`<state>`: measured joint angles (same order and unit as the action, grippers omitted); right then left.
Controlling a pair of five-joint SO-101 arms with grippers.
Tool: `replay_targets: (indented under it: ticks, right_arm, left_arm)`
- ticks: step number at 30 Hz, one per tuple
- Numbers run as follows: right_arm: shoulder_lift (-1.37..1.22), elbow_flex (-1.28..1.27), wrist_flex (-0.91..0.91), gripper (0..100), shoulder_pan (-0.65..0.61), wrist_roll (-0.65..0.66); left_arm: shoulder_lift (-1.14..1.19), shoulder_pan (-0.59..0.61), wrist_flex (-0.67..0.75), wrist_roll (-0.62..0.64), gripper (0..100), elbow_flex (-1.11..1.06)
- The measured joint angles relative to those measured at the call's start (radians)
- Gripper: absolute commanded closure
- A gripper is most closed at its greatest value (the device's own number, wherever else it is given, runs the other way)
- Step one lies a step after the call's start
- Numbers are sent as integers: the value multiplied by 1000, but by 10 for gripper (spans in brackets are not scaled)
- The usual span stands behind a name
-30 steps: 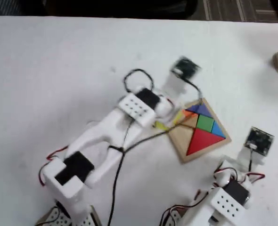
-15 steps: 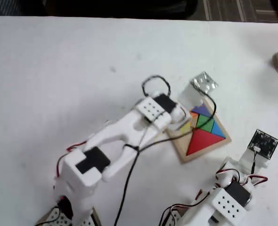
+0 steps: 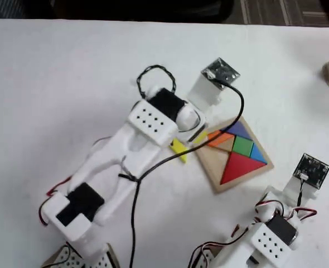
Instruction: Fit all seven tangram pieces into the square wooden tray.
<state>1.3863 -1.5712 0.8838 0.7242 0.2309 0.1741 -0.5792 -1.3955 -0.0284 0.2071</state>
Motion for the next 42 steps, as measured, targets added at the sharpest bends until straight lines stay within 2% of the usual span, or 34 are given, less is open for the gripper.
replay_targets:
  ticks: [4, 9, 12, 15, 18, 20, 23, 26, 28, 32, 38, 42]
  right_arm:
    - [0, 0, -6, 878, 0, 0]
    - [0, 0, -18, 878, 0, 0]
    - [0, 0, 0, 882, -3, 2]
    - [0, 9, 40, 879, -49, 43]
    - [0, 89, 123, 879, -130, 58]
    - [0, 173, 206, 879, -190, 58]
    - [5, 273, 338, 879, -284, 32]
    - [0, 281, 362, 879, -313, -5]
    - [0, 273, 361, 879, -293, -12]
    - [0, 190, 316, 879, -219, -14]
    - [0, 109, 244, 878, -107, 17]
    - [2, 89, 230, 878, -98, 40]
  left_arm:
    - [-68, 84, -46, 0, 831, 0]
    - [-259, 304, -143, 0, 831, -15]
    - [-347, 420, -143, 0, 831, -135]
    - [-384, 559, -71, 0, 831, -334]
    - [-402, 712, 75, 0, 831, -548]
    - [-405, 758, 175, 0, 831, -687]
    - [-405, 727, 328, 0, 824, -882]
    - [-405, 631, 408, 0, 763, -971]
    - [-408, 574, 413, 6, 697, -973]
    - [-408, 459, 393, 123, 579, -948]
    - [-410, 255, 382, 267, 583, -859]
    - [-367, 183, 388, 290, 584, -783]
